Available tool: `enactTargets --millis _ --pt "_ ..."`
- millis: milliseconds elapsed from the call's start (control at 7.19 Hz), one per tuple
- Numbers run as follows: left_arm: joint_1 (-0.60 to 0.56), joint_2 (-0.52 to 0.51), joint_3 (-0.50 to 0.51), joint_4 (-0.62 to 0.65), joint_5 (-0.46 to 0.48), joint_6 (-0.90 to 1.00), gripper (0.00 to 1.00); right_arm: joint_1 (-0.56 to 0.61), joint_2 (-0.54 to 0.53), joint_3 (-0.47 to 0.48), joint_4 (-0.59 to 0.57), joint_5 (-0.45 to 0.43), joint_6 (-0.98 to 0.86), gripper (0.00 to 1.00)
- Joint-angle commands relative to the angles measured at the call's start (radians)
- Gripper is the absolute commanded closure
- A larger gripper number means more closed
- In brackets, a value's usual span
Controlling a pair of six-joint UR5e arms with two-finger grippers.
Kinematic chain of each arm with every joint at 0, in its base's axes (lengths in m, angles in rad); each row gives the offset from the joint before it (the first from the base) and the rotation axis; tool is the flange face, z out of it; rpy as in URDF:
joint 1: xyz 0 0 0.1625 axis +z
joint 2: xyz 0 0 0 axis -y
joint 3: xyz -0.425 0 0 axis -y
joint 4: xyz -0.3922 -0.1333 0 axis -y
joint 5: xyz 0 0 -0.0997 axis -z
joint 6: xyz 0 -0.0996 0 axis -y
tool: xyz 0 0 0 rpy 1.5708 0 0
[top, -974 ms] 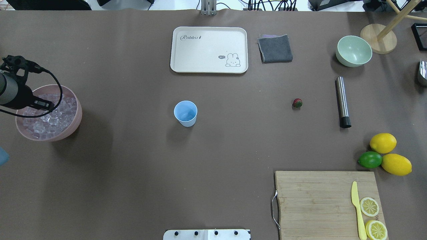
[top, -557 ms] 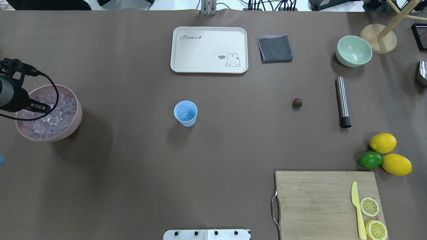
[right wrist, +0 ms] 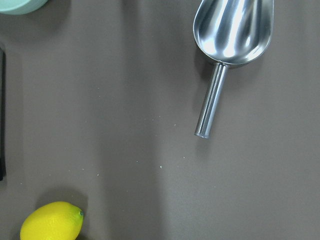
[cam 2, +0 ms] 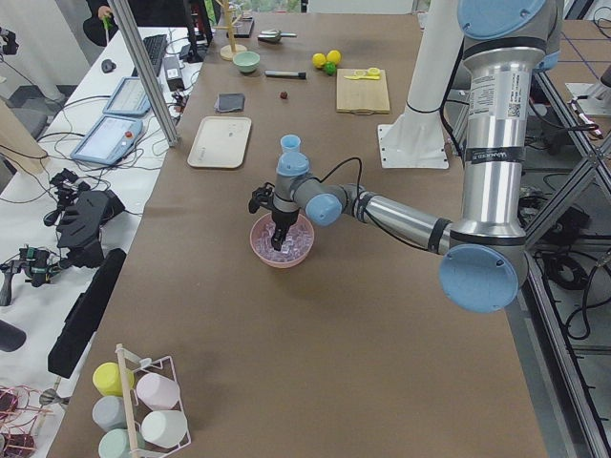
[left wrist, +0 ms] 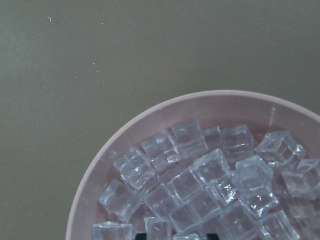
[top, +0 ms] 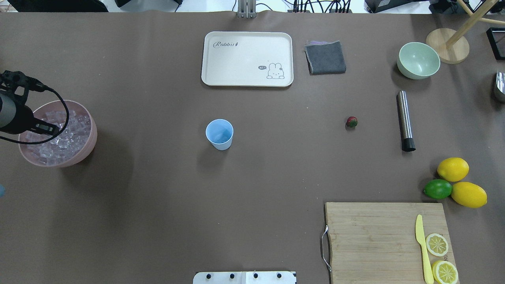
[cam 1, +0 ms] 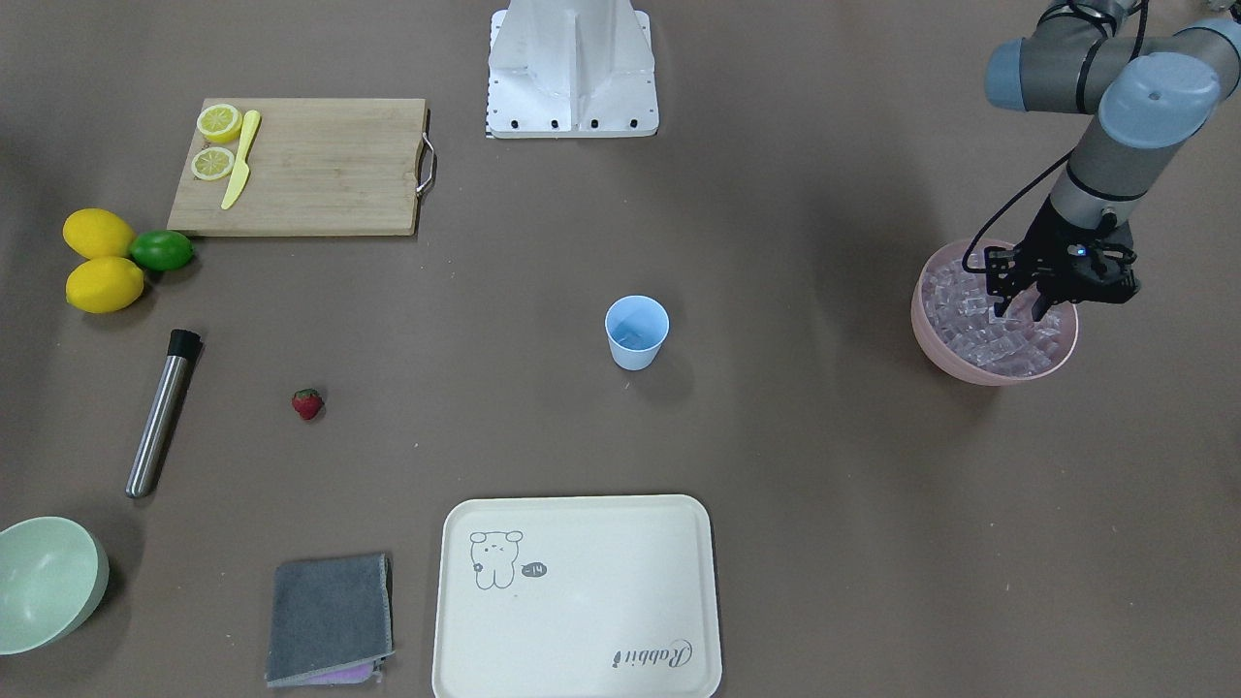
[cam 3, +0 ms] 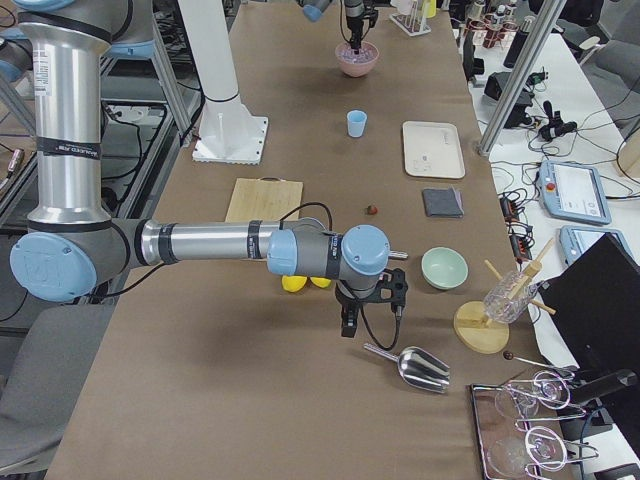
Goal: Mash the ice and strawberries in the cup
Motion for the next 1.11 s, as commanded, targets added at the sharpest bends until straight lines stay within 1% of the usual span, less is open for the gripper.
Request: enactTargets --millis 0,139,417,696,835,974 --pt "0.013 -0.004 0.009 0.0 0.0 0.0 0.5 0.0 -0.006 0.0 0.0 -0.002 -0.001 0.0" --pt "0.014 -0.005 0.015 -0.005 0.001 0.0 0.5 0.0 -0.009 0.0 0.0 -0.002 -0.001 0.0" --pt "0.014 -0.01 0.076 -0.079 0.015 0.004 0.5 0.0 -0.012 0.0 0.0 -0.002 -0.001 0.0" --pt "0.014 -0.007 0.08 -0.1 0.015 0.003 0.51 0.0 -0.01 0.0 0.0 -0.002 -0.001 0.0" --pt "0.014 -0.007 0.073 -0.098 0.015 0.003 0.61 0.0 -0.01 0.0 0.0 -0.002 0.0 0.0" --pt "0.014 -0.004 0.069 -0.098 0.015 0.003 0.83 0.0 -0.01 0.001 0.0 -0.002 0.0 0.0"
